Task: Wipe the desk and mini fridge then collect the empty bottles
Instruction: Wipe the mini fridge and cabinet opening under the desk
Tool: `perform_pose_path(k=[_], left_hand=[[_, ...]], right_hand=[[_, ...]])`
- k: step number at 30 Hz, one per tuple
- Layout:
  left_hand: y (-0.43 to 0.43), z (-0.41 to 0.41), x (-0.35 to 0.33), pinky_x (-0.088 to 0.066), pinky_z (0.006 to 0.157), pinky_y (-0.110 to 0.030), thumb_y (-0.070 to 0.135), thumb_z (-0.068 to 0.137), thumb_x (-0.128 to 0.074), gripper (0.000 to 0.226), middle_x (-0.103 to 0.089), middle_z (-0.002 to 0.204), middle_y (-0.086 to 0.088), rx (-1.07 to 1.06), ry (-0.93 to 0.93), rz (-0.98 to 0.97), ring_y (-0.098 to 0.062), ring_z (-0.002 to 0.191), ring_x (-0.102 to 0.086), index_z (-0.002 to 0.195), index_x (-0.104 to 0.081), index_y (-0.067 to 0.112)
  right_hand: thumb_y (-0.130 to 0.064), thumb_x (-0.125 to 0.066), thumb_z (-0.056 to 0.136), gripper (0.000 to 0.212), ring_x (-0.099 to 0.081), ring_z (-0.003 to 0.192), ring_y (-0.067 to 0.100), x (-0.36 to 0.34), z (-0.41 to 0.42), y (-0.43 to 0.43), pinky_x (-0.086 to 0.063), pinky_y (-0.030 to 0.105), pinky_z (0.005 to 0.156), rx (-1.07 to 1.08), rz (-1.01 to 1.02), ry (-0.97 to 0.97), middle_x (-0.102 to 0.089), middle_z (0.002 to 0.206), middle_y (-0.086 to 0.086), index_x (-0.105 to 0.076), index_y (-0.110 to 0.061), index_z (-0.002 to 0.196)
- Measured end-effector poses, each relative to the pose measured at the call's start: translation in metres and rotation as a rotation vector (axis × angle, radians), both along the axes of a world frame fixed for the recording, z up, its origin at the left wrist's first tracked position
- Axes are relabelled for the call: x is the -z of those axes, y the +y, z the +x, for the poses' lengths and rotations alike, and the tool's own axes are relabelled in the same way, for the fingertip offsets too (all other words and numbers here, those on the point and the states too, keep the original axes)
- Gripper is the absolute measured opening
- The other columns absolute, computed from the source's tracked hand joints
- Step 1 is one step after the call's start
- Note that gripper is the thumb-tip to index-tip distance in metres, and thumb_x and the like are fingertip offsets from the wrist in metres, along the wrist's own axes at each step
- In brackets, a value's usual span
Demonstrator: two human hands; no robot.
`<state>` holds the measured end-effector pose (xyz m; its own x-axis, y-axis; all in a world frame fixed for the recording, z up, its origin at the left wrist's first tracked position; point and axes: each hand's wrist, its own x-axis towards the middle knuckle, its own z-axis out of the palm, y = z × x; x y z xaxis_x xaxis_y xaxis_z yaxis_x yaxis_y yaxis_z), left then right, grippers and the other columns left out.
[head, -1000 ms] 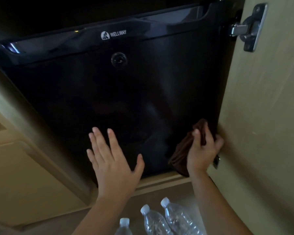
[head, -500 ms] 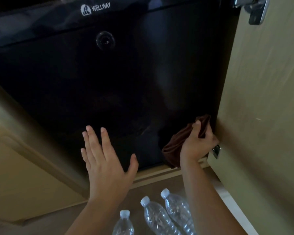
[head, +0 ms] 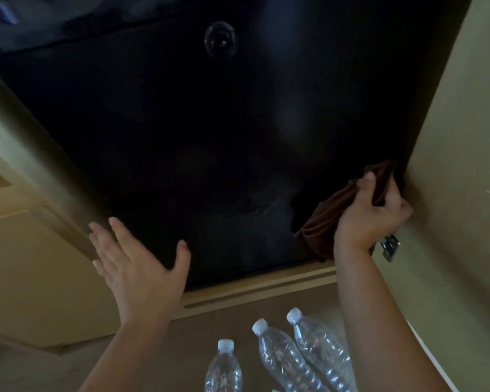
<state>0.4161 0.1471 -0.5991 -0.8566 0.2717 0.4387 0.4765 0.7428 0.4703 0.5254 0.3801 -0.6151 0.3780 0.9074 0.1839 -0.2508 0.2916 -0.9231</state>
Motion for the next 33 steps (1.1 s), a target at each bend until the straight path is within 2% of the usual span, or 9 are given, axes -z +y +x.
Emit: perform_pose_path(k=[4, 8, 13, 18, 20, 22, 25, 30, 33], left_hand=[[-0.014, -0.01, -0.001, -0.001, 0.113, -0.046, 0.039, 0.078, -0.066, 0.103, 0.007, 0.153, -0.022, -0.001, 0.003, -0.013, -0.034, 0.141, 0.004, 0.145, 0.003, 0.001], [-0.023, -0.011, -0.005, -0.006, 0.113, -0.044, 0.038, 0.079, -0.065, 0.102, 0.008, 0.154, -0.019, 0.02, 0.01, 0.01, -0.033, 0.141, 0.0, 0.145, 0.003, 0.002], [-0.026, -0.009, -0.007, -0.006, 0.112, -0.039, 0.042, 0.081, -0.062, 0.097, -0.002, 0.154, -0.02, 0.04, 0.061, 0.006, -0.031, 0.141, -0.006, 0.145, -0.003, 0.0], [-0.017, -0.007, -0.004, -0.009, 0.11, -0.035, 0.04, 0.082, -0.062, 0.094, -0.01, 0.154, -0.014, 0.125, 0.035, 0.005, -0.025, 0.141, -0.011, 0.146, -0.003, 0.004], [-0.014, -0.011, -0.005, -0.015, 0.111, -0.033, 0.037, 0.081, -0.064, 0.097, -0.007, 0.156, -0.006, 0.185, -0.103, 0.099, -0.019, 0.142, -0.01, 0.147, 0.003, 0.012], [-0.012, -0.016, -0.006, -0.02, 0.109, -0.031, 0.039, 0.08, -0.062, 0.098, -0.007, 0.156, 0.0, 0.208, -0.219, 0.216, -0.014, 0.141, -0.011, 0.147, 0.007, 0.019], [-0.014, -0.022, -0.004, -0.022, 0.106, -0.029, 0.04, 0.079, -0.062, 0.097, -0.01, 0.155, 0.002, 0.216, -0.245, 0.279, -0.013, 0.14, -0.015, 0.147, 0.006, 0.022], [-0.026, -0.025, 0.004, -0.022, 0.104, -0.024, 0.035, 0.079, -0.064, 0.096, -0.011, 0.155, 0.005, 0.29, -0.253, 0.258, -0.006, 0.139, -0.015, 0.146, 0.004, 0.027], [-0.032, -0.026, 0.003, -0.018, 0.103, -0.019, 0.033, 0.081, -0.063, 0.092, -0.012, 0.154, 0.011, 0.331, -0.287, 0.293, 0.003, 0.134, -0.013, 0.145, 0.002, 0.031]], right_hand=[[-0.023, -0.059, 0.088, 0.043, -0.05, 0.096, 0.009, 0.0, -0.009, -0.012, -0.039, 0.006, 0.086, -0.031, 0.011, -0.024, -0.039, 0.112, 0.018, -0.053, -0.003, 0.125], [-0.023, -0.057, 0.087, 0.045, -0.039, 0.108, 0.019, 0.018, -0.044, -0.074, -0.029, 0.019, 0.103, -0.125, 0.294, -0.365, -0.036, 0.114, 0.016, -0.052, -0.005, 0.127], [-0.028, -0.052, 0.088, 0.042, -0.039, 0.104, 0.026, 0.038, -0.066, -0.112, -0.042, 0.029, 0.088, -0.289, 0.651, -0.7, -0.033, 0.118, 0.009, -0.045, -0.023, 0.13], [-0.02, -0.058, 0.087, 0.036, -0.043, 0.103, 0.027, 0.03, -0.035, -0.064, -0.037, 0.028, 0.098, -0.141, 0.47, -0.49, -0.039, 0.115, 0.019, -0.058, -0.01, 0.122], [-0.016, -0.059, 0.088, 0.037, -0.042, 0.105, 0.021, 0.027, -0.028, -0.05, -0.035, 0.019, 0.1, -0.096, 0.377, -0.37, -0.034, 0.115, 0.002, -0.056, -0.005, 0.123], [-0.014, -0.059, 0.089, 0.037, -0.044, 0.105, 0.025, 0.026, -0.033, -0.053, -0.036, 0.02, 0.101, -0.07, 0.349, -0.33, -0.032, 0.114, 0.0, -0.055, -0.003, 0.124], [-0.015, -0.058, 0.088, 0.037, -0.044, 0.107, 0.031, 0.03, -0.062, -0.09, -0.034, 0.028, 0.101, -0.108, 0.398, -0.406, -0.036, 0.116, 0.016, -0.056, -0.007, 0.123], [-0.02, -0.059, 0.084, 0.045, -0.041, 0.099, 0.027, 0.046, -0.094, -0.151, -0.046, 0.034, 0.08, -0.32, 0.697, -0.678, -0.035, 0.114, 0.009, -0.047, -0.027, 0.127], [-0.022, -0.056, 0.086, 0.039, -0.045, 0.1, 0.029, 0.025, -0.08, -0.134, -0.043, 0.033, 0.09, -0.311, 0.684, -0.6, -0.032, 0.114, 0.005, -0.053, -0.025, 0.125]])
